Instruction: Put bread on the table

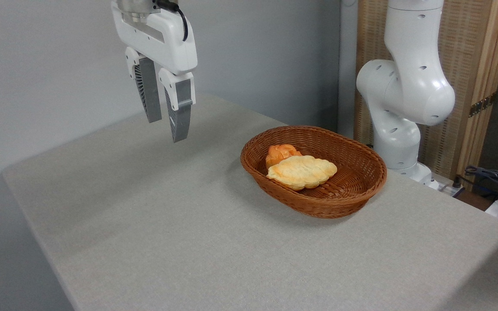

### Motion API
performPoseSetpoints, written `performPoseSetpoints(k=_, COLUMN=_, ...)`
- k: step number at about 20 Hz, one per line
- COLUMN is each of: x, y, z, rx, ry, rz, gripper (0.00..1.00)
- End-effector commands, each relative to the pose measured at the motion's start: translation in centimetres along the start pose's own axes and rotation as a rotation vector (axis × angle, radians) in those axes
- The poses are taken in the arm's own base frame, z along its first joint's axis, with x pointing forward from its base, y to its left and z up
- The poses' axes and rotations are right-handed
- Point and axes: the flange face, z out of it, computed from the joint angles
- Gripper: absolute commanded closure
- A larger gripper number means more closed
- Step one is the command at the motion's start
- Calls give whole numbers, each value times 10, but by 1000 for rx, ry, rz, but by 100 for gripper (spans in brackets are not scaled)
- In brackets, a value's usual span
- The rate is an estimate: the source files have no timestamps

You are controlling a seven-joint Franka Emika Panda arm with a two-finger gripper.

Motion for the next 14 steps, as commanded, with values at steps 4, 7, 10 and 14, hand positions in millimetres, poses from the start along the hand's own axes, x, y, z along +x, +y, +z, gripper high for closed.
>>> performPoseSetpoints(k=4, x=-2, y=1, z=-5, rx=-17, ry=1, rz=10, gripper=0)
performPoseSetpoints(k=7, x=-5, y=4, z=-5, rx=-30, ry=-14, rz=10, gripper=0)
performPoseSetpoints(k=10, x=-6, y=11, z=-1, rx=-43, ry=-34, rz=19, gripper=0)
performPoseSetpoints(k=14, x=-25, y=31, z=31, rx=-89, ry=-102, rz=33, gripper=0)
